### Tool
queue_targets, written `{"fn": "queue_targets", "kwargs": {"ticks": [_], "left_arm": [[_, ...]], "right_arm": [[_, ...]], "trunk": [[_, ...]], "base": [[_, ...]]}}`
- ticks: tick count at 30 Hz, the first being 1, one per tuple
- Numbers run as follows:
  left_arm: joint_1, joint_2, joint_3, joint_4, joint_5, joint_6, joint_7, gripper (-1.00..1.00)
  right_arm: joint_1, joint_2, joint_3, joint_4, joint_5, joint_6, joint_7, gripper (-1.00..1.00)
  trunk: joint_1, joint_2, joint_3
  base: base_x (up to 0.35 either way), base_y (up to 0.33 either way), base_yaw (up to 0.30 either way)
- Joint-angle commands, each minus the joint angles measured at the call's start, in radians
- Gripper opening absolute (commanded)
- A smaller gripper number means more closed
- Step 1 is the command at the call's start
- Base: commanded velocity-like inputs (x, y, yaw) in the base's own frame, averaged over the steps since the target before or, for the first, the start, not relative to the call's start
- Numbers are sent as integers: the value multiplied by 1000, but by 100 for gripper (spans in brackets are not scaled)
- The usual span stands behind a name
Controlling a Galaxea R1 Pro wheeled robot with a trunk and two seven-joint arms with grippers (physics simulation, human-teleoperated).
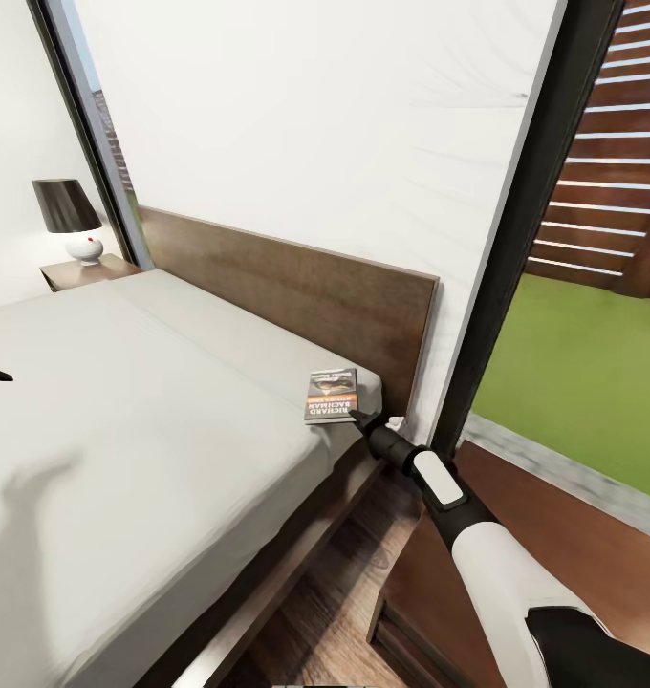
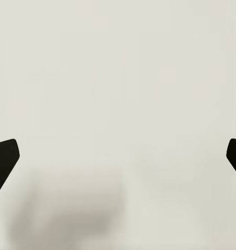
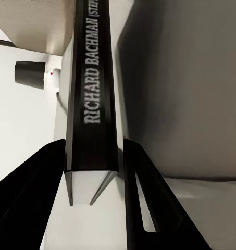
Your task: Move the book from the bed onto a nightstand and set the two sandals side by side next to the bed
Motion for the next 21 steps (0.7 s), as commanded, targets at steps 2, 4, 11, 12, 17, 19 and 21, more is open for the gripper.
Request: {"fn": "queue_targets", "kwargs": {"ticks": [2, 4, 11, 12, 17, 19, 21], "left_arm": [[-1, 1, -8, 0, -4, 1, -9, 100], [-1, 1, -8, 0, -4, 1, -9, 100], [-1, 1, -10, 0, -4, 1, -9, 100], [-1, 1, -11, 0, -4, 1, -9, 100], [-1, 1, -32, 0, -4, 1, -9, 100], [-1, 1, -41, 0, -4, 1, -9, 100], [-1, 1, -48, 0, -4, 1, -9, 100]], "right_arm": [[-1, 1, -3, 0, -5, 5, 1, -100], [-1, 1, -3, 0, -5, 5, 1, -100], [-1, 1, -2, 0, -6, 5, 1, -100], [-1, 1, -2, 0, -6, 5, 1, -100], [-1, 0, -2, 0, -7, 5, 2, -100], [-1, 0, -2, 0, -7, 5, 3, -100], [-1, 1, -2, 0, -7, 5, 4, -100]], "trunk": [[0, 0, -1], [0, 0, -1], [-3, 1, 26], [-4, 1, 30], [-6, 3, 49], [-7, 3, 57], [-8, 4, 65]], "base": [[0, 0, 0], [0, 0, 0], [0, 0, 0], [0, 0, 0], [0, 0, 0], [0, 0, 0], [0, 0, 0]]}}
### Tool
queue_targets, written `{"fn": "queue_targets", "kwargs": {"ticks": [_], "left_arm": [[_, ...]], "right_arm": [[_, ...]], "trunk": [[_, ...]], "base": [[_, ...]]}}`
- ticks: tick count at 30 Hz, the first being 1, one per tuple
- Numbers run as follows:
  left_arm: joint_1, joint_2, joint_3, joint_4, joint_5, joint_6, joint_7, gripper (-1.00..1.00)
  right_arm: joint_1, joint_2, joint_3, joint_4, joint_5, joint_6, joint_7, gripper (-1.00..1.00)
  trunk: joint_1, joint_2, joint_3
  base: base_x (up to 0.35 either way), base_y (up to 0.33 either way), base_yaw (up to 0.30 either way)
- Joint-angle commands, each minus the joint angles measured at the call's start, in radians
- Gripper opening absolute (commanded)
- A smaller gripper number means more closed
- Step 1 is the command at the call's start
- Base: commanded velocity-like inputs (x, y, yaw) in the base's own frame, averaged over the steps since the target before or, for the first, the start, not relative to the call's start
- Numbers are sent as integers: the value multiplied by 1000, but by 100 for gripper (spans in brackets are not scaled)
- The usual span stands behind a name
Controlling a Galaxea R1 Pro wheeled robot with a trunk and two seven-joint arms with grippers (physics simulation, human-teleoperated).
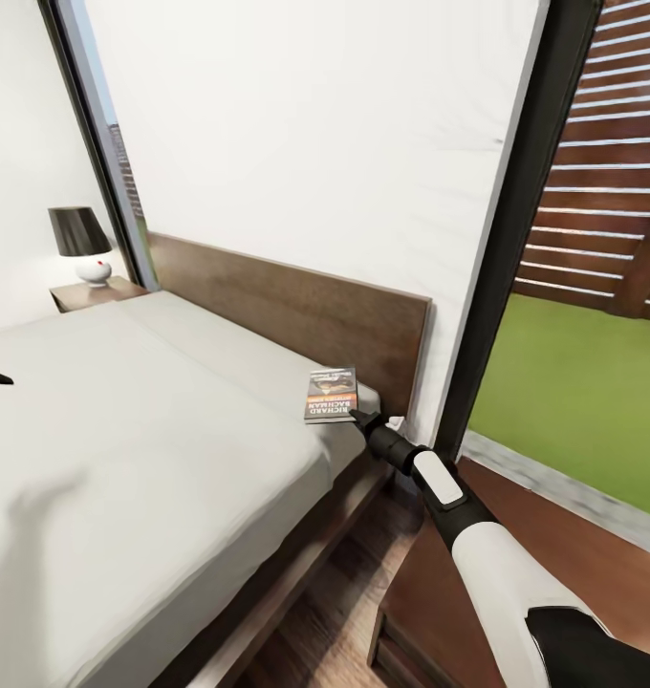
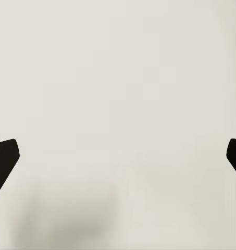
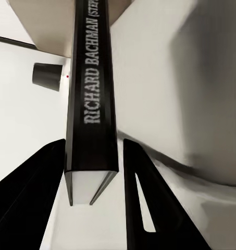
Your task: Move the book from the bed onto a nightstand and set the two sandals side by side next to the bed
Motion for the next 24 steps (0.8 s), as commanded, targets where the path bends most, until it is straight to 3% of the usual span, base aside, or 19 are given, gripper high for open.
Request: {"fn": "queue_targets", "kwargs": {"ticks": [1, 24], "left_arm": [[-1, 1, -11, 0, -4, 1, -10, 100], [-1, -3, -21, 0, -2, 1, -10, 100]], "right_arm": [[-1, 1, -3, 0, -4, 6, 1, -100], [-1, 2, 17, -16, 8, 21, 3, -100]], "trunk": [[-1, 0, 3], [-89, 161, 75]], "base": [[0, 0, 0], [0, 0, 0]]}}
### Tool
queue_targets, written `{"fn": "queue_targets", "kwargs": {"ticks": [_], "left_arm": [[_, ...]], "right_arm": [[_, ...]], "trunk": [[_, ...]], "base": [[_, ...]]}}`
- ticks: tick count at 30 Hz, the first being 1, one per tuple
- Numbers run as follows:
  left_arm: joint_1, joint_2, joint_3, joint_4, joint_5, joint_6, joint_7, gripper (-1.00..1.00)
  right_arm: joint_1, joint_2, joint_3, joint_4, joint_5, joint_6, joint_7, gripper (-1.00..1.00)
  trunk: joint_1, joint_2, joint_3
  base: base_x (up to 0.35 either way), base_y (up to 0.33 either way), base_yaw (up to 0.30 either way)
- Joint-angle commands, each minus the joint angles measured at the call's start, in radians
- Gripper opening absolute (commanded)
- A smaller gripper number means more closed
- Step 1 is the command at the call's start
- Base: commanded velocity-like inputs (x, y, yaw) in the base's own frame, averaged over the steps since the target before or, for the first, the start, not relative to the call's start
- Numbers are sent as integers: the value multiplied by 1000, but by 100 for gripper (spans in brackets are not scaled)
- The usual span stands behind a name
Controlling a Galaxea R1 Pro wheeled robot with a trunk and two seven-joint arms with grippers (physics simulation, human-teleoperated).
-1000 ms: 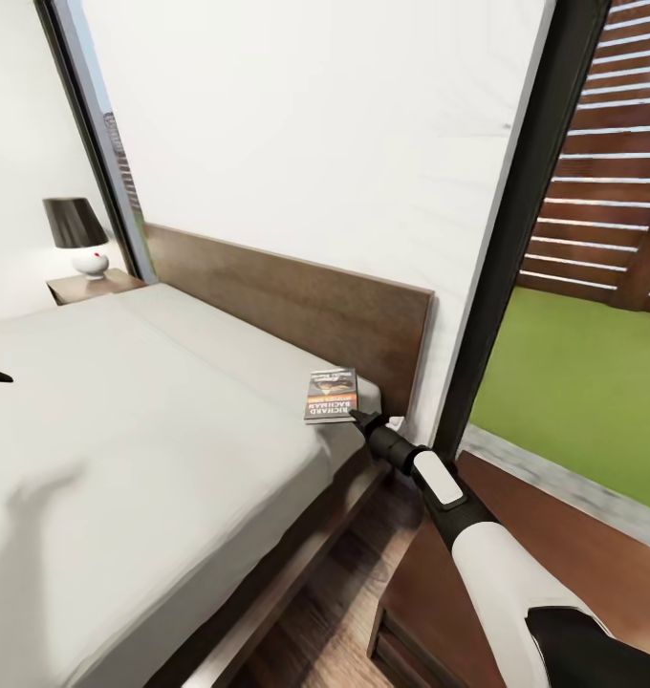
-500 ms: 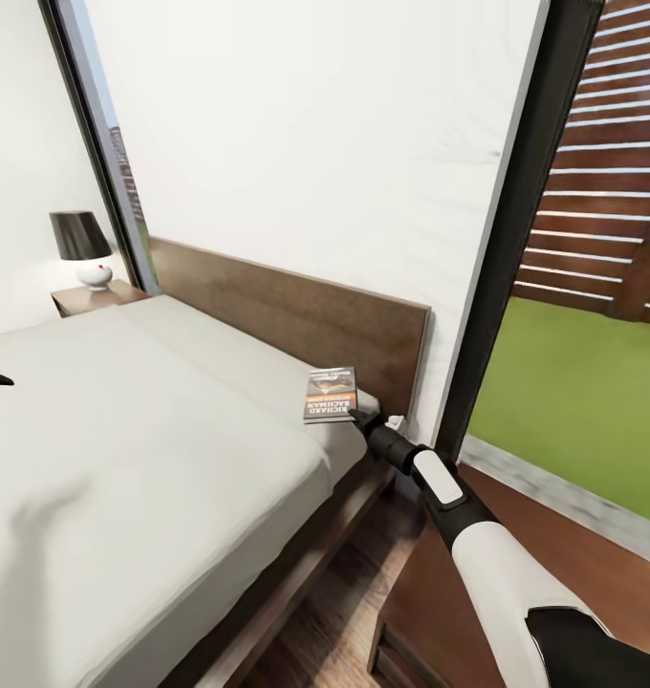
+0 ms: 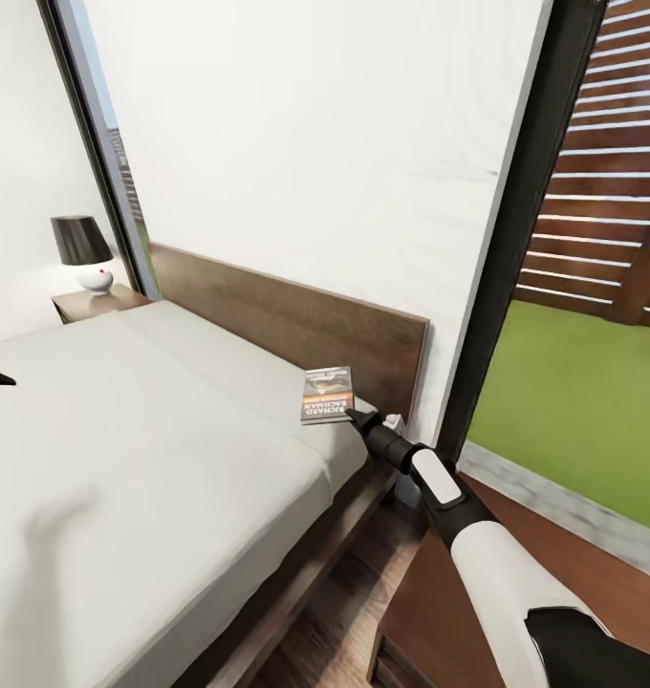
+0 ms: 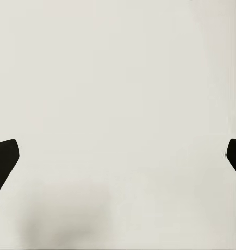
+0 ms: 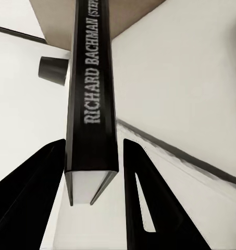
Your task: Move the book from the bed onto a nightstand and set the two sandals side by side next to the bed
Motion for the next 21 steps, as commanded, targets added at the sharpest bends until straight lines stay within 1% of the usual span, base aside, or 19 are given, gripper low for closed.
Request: {"fn": "queue_targets", "kwargs": {"ticks": [1, 10, 21], "left_arm": [[-1, 1, -9, 0, -4, 1, -9, 100], [-1, 0, -9, 0, -3, 2, -10, 100], [-1, -2, -9, 0, -3, 2, -10, 100]], "right_arm": [[-1, 0, 3, 0, -4, 6, 1, -100], [-1, 1, 63, 0, -4, 18, -1, -100], [-1, 1, 76, 0, -5, 20, 0, -100]], "trunk": [[-4, 7, 2], [-39, 70, 30], [-81, 147, 65]], "base": [[0, 0, 0], [0, 0, 0], [0, 0, 0]]}}
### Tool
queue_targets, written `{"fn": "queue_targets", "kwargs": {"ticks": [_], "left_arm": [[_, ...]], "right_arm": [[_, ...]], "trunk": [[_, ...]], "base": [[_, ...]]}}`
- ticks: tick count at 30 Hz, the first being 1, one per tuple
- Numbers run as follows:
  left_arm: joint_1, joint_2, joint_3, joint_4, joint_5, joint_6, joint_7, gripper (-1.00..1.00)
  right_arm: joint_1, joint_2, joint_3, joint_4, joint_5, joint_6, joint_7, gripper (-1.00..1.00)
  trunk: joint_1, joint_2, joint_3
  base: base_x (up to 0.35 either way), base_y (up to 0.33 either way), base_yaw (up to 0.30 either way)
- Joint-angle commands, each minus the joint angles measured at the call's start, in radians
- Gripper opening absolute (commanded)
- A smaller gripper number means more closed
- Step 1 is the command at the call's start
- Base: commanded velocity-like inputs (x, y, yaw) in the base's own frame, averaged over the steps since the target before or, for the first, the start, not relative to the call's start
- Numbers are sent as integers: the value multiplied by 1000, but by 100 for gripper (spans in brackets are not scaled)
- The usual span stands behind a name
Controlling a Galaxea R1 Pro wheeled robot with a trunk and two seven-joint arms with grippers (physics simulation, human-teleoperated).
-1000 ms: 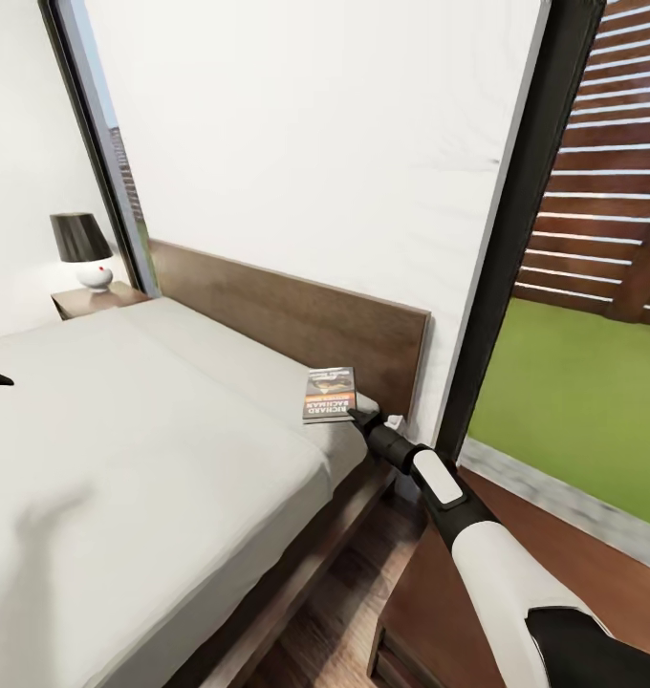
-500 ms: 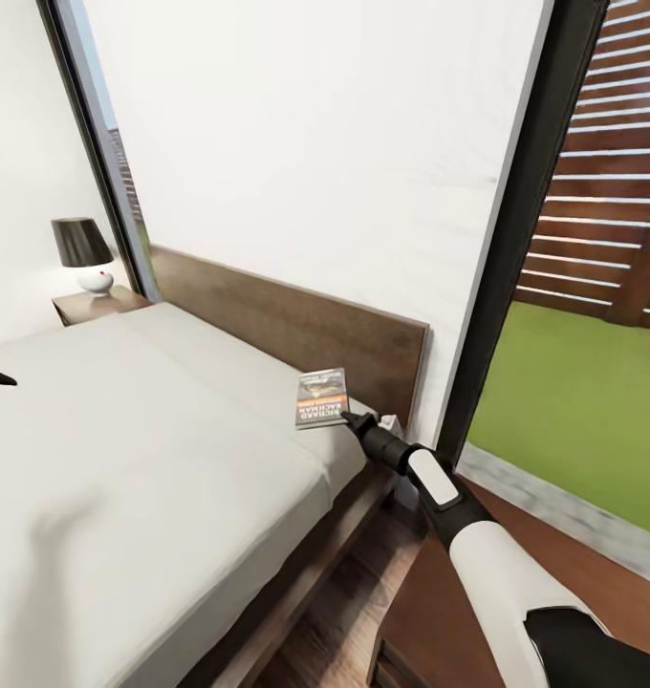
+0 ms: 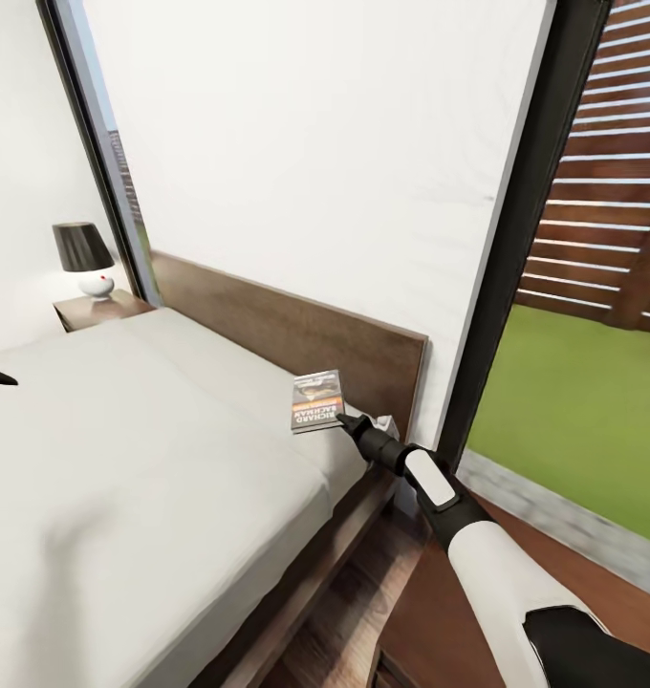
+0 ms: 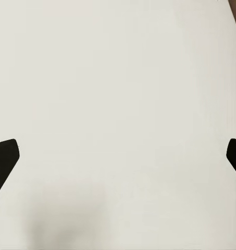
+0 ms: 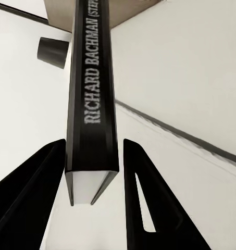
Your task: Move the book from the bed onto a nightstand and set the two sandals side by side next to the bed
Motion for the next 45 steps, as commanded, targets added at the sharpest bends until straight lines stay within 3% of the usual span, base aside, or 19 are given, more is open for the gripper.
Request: {"fn": "queue_targets", "kwargs": {"ticks": [1, 12, 26, 38, 45], "left_arm": [[-1, 1, -8, 0, -4, 1, -9, 100], [-1, -4, -8, 1, -3, 1, -12, 100], [-1, -6, -8, 15, -1, 7, -26, 100], [-1, -29, -12, 45, -1, 10, -32, 100], [-1, -40, -13, 52, -1, 10, -32, 100]], "right_arm": [[-1, 0, 1, 0, -2, 3, 2, -100], [-1, -1, 3, 0, 1, 4, 53, -100], [-1, -4, 2, 4, 4, 18, 61, -100], [-1, -5, 3, 4, 3, 75, 67, -100], [-1, -5, 3, 3, 2, 130, 67, -100]], "trunk": [[-4, 7, 2], [-46, 84, 37], [-100, 182, 81], [-146, 266, 118], [-146, 266, 118]], "base": [[0, 0, 0], [0, 0, 0], [0, 0, 0], [0, 0, 0], [0, 0, 0]]}}
